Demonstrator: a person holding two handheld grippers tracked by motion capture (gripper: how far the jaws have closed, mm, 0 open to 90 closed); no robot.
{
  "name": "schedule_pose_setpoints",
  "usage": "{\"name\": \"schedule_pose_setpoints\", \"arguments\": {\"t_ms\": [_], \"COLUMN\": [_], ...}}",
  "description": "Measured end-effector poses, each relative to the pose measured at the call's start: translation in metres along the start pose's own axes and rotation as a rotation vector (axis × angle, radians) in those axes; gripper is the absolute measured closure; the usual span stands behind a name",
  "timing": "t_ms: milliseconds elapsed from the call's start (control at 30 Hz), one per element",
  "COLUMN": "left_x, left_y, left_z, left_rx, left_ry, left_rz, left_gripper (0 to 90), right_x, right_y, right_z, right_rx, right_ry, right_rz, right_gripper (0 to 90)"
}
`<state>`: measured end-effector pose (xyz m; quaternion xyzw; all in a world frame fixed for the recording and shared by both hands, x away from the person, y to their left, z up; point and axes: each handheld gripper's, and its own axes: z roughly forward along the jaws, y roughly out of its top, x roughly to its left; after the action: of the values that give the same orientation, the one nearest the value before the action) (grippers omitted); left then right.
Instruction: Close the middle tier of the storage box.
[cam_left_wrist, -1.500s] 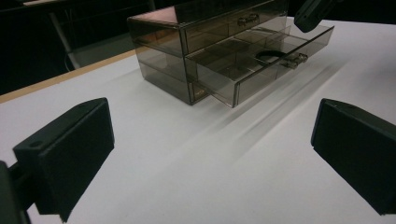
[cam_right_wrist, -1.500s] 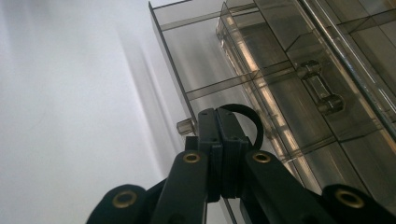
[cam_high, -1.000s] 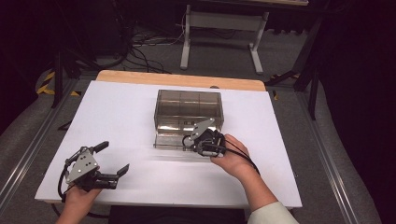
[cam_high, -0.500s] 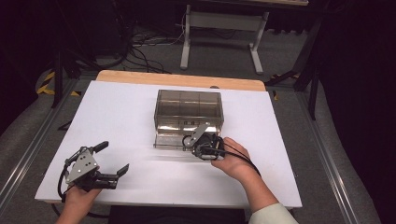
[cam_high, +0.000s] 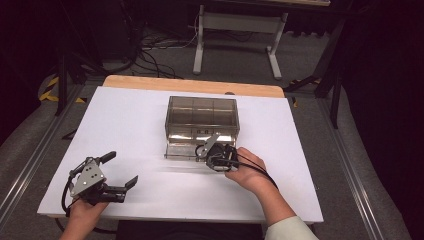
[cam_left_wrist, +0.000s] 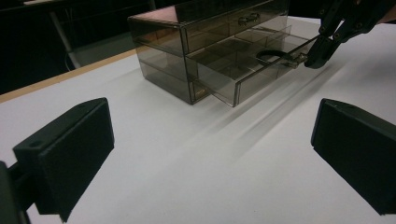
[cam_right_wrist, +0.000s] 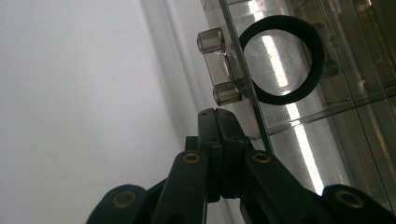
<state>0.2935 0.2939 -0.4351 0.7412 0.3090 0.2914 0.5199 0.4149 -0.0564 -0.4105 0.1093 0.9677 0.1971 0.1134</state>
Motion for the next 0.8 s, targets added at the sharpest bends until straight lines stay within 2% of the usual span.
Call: {"name": "schedule_pose_setpoints", "arguments": {"t_ms": [167,433,800], "left_x": [-0.0001,-0.0001,-0.0002], "left_y": [0.0000,0.0001,0.0001], "left_z": [-0.0002,-0.0002,-0.0001], "left_rx": [0.000,0.000,0.000], "left_ry": [0.001,0.001,0.000], "left_rz": [0.001,0.001,0.002], "left_gripper": [0.2,0.2,0.2], "right_x": [-0.0005,-0.0007,-0.0076], "right_y": [0.0007,0.0017,0.0007], "right_z": [0.0008,0.0002,-0.0022], "right_rx": [-0.013,-0.015,-0.054], "right_ry": [0.001,-0.008,-0.072], "right_rz": [0.017,0.003,0.049], "right_gripper": [90.0,90.0,90.0]}}
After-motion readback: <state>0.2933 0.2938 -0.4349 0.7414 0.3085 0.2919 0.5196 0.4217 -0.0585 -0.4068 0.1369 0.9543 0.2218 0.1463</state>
